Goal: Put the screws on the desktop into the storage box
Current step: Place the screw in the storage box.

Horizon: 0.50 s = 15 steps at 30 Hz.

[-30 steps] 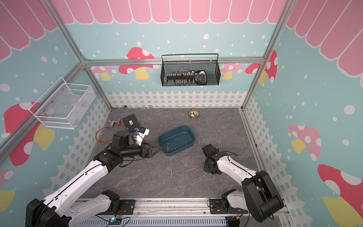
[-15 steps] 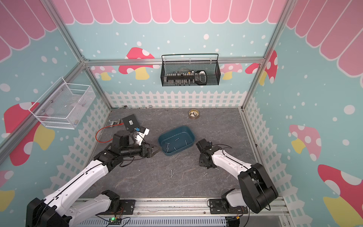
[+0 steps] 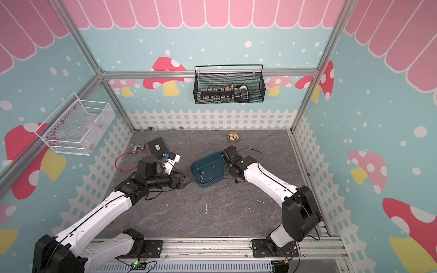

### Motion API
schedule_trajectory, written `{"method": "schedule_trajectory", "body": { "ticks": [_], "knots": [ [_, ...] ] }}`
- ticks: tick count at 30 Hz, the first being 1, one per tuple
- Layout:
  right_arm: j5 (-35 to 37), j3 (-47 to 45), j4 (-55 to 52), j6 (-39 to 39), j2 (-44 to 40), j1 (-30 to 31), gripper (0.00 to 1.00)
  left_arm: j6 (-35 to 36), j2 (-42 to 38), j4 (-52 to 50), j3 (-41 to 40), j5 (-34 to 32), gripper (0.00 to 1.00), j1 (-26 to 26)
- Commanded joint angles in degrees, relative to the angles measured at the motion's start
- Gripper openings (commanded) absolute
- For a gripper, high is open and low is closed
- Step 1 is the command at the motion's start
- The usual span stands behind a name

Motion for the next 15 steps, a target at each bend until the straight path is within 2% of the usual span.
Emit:
{"method": "schedule_trajectory", "body": {
  "ticks": [1, 12, 15],
  "knots": [
    [0.4, 4.6, 0.4, -4.8, 3.7, 0.4, 0.01, 0.4, -0.2, 1.3, -0.9, -0.9, 0.99, 0.3],
    [0.1, 18.2, 2.1, -10.6, 17.2, 0.3, 0.02, 0.4, -0.5, 1.6, -1.1, -2.3, 0.99, 0.2],
    [-0.1, 19.7, 2.1, -11.1, 18.3, 0.4, 0.11, 0.3, -0.6, 1.6, -1.1, -2.5, 0.99, 0.3]
  ]
}}
